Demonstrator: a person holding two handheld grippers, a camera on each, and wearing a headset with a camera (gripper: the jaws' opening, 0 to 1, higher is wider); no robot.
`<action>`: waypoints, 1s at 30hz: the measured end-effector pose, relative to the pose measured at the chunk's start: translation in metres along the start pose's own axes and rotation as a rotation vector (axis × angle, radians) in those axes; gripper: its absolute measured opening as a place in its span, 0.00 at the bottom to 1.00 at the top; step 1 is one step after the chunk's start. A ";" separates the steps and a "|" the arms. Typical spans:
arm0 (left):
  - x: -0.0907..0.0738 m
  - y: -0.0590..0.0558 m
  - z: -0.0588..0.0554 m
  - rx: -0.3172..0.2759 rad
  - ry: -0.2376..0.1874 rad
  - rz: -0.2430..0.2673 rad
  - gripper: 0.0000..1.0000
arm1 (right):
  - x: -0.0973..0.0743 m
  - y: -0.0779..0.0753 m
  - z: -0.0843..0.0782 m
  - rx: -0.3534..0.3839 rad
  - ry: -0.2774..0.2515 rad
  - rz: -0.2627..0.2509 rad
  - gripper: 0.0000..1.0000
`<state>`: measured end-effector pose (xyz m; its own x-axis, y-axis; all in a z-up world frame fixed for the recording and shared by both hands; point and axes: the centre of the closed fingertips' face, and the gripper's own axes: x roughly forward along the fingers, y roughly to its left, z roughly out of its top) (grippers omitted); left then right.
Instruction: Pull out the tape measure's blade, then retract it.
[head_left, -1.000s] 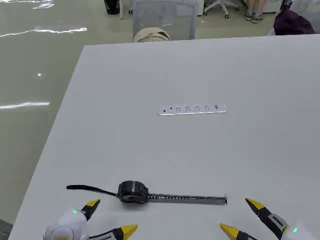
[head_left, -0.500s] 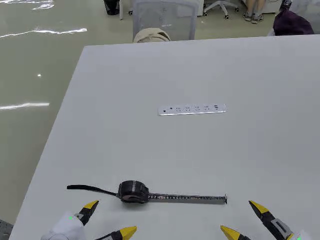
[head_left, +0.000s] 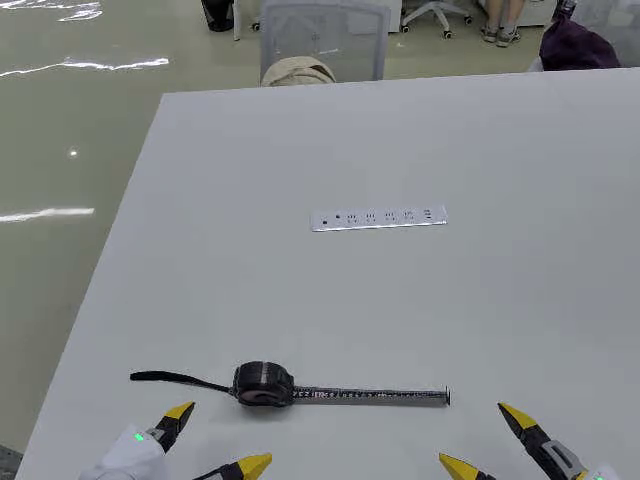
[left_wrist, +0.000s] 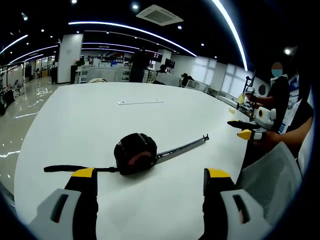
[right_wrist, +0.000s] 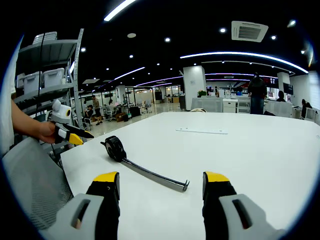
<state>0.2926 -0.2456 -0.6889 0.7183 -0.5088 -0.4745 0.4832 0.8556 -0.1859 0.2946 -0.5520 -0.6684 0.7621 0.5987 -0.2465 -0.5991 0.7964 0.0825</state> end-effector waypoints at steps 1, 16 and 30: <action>0.001 0.000 -0.001 0.003 0.008 0.004 0.87 | 0.000 -0.001 0.000 -0.009 0.000 -0.003 0.68; 0.018 -0.004 -0.013 -0.070 0.106 0.049 0.87 | 0.001 -0.002 0.001 -0.001 -0.019 0.004 0.66; 0.035 -0.007 -0.017 -0.137 0.124 0.084 0.86 | 0.000 -0.008 0.000 0.013 -0.025 0.000 0.66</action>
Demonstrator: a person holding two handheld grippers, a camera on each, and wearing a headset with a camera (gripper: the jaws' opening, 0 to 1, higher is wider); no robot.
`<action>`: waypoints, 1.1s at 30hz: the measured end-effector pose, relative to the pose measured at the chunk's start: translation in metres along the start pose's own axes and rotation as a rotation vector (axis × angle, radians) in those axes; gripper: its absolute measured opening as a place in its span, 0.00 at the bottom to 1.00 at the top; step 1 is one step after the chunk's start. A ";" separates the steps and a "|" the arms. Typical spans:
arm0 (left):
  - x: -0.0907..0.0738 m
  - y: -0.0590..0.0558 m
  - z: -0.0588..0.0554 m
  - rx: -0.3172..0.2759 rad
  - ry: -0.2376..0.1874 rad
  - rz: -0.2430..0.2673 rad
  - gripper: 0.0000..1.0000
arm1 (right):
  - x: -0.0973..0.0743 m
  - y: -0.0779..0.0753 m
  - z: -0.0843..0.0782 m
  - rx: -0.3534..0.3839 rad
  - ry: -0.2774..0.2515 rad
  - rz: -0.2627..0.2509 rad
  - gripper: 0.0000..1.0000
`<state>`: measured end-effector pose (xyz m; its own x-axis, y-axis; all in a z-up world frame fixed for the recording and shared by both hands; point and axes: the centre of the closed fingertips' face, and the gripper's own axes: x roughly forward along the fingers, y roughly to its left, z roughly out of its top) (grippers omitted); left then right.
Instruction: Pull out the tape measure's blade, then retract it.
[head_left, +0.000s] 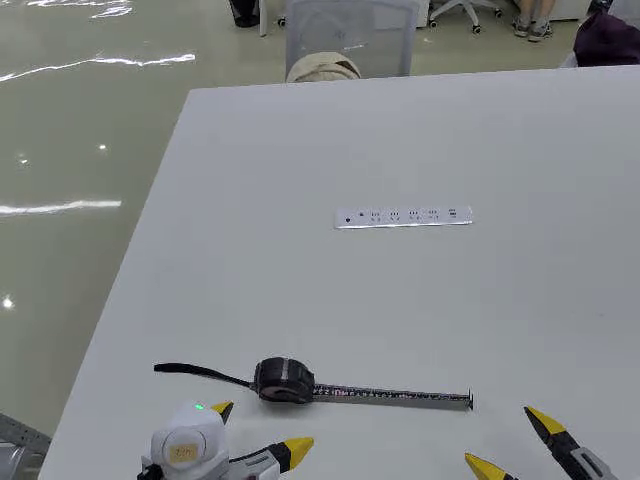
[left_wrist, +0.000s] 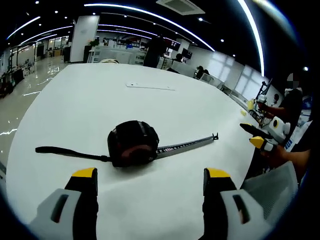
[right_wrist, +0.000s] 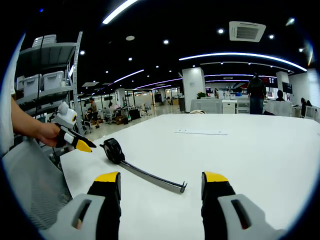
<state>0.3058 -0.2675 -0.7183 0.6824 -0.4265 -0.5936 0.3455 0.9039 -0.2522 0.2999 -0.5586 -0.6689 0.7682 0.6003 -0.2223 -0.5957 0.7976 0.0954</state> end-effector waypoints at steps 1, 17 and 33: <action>0.001 0.000 0.000 0.000 -0.001 0.006 0.86 | 0.000 -0.001 0.000 0.002 -0.001 0.002 0.65; 0.010 -0.004 0.012 -0.008 -0.027 0.026 0.85 | 0.001 -0.005 0.004 0.017 -0.011 0.013 0.64; 0.027 -0.005 0.013 0.002 -0.010 0.052 0.85 | 0.005 -0.001 0.003 0.022 0.000 0.031 0.64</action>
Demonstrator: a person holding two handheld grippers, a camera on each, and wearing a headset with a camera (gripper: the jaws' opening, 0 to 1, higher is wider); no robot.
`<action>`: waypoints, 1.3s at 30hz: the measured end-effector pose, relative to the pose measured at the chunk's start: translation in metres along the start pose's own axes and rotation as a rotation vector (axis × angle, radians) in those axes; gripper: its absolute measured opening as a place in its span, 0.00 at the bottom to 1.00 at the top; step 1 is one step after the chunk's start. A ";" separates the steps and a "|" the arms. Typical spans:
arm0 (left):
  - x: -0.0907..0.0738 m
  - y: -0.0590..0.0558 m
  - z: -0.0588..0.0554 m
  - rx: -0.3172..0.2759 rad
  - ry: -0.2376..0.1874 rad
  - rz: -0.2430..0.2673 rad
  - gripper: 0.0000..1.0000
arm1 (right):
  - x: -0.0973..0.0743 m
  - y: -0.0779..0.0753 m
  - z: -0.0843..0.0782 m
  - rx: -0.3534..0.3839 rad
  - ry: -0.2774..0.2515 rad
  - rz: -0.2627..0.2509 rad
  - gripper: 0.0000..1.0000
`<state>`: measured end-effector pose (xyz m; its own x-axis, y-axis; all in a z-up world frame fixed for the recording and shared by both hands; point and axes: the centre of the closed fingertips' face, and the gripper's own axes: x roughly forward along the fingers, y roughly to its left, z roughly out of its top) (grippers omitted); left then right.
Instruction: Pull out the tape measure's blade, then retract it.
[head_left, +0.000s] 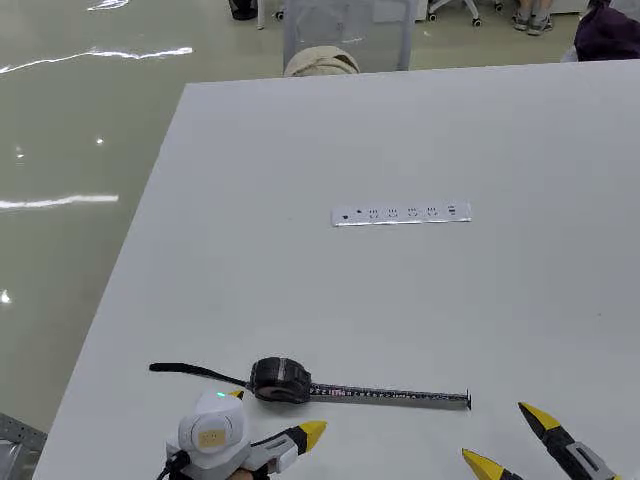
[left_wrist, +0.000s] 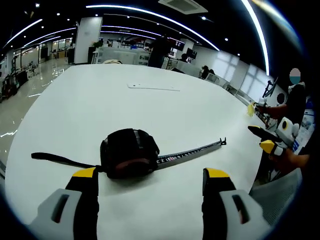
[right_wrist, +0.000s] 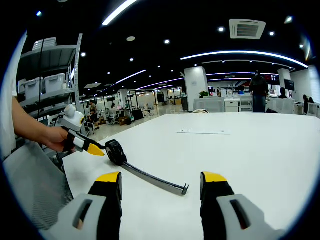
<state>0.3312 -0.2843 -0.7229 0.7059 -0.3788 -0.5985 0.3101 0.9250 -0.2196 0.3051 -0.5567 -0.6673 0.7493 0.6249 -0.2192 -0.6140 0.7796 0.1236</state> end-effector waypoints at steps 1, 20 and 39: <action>0.002 0.000 0.001 -0.002 0.001 -0.001 0.84 | 0.000 -0.001 0.000 -0.001 -0.001 -0.003 0.64; 0.018 0.003 0.000 0.005 0.014 0.030 0.85 | -0.005 -0.006 -0.004 0.012 0.004 -0.006 0.63; 0.027 0.004 0.001 -0.020 0.018 0.051 0.86 | -0.004 -0.009 -0.008 0.012 0.016 -0.007 0.61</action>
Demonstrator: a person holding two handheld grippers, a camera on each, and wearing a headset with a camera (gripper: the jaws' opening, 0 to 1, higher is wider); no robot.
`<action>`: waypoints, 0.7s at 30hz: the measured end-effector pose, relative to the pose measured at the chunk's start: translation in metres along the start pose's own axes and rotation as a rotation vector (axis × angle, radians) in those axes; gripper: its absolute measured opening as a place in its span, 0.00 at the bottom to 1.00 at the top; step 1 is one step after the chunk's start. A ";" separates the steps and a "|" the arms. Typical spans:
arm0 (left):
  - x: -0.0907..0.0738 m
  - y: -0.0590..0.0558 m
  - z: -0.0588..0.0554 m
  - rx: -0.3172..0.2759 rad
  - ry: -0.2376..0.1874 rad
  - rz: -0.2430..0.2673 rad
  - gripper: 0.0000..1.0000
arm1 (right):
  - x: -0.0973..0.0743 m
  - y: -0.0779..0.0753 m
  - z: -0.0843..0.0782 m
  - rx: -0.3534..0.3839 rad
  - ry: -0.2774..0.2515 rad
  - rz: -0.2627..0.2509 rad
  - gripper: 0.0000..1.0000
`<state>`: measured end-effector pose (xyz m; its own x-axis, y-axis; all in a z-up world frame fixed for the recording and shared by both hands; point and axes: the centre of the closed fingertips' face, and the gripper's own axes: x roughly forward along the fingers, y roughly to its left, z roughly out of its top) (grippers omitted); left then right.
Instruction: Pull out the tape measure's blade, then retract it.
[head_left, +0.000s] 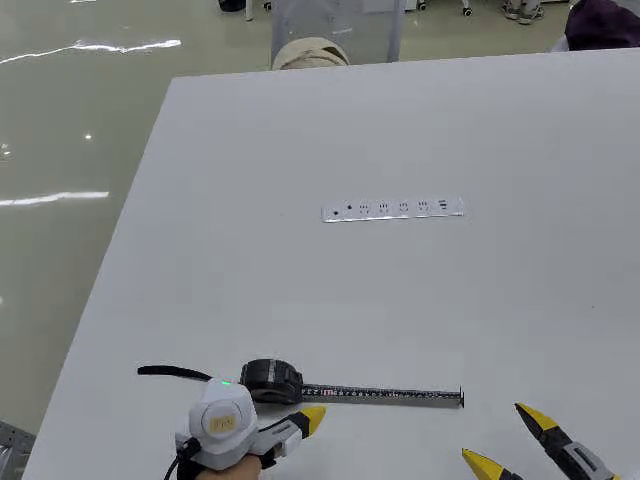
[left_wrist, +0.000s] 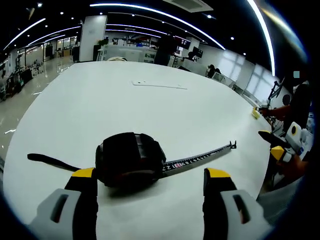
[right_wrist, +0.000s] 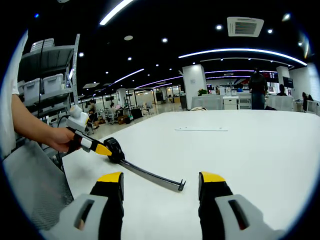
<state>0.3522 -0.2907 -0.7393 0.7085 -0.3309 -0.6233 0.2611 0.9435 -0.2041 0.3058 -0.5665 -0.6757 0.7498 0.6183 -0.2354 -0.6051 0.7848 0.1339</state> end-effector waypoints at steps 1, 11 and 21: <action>0.000 0.001 0.000 0.000 0.000 0.002 0.86 | 0.000 0.000 0.000 -0.001 0.001 -0.002 0.61; 0.005 0.004 0.000 -0.017 0.004 0.016 0.86 | 0.002 -0.002 -0.002 0.001 0.008 -0.004 0.60; 0.008 0.007 0.002 -0.035 0.008 0.046 0.84 | 0.005 -0.002 -0.003 0.006 0.007 -0.002 0.59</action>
<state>0.3609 -0.2867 -0.7448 0.7142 -0.2868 -0.6385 0.2047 0.9579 -0.2013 0.3098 -0.5653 -0.6801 0.7490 0.6167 -0.2423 -0.6021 0.7861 0.1396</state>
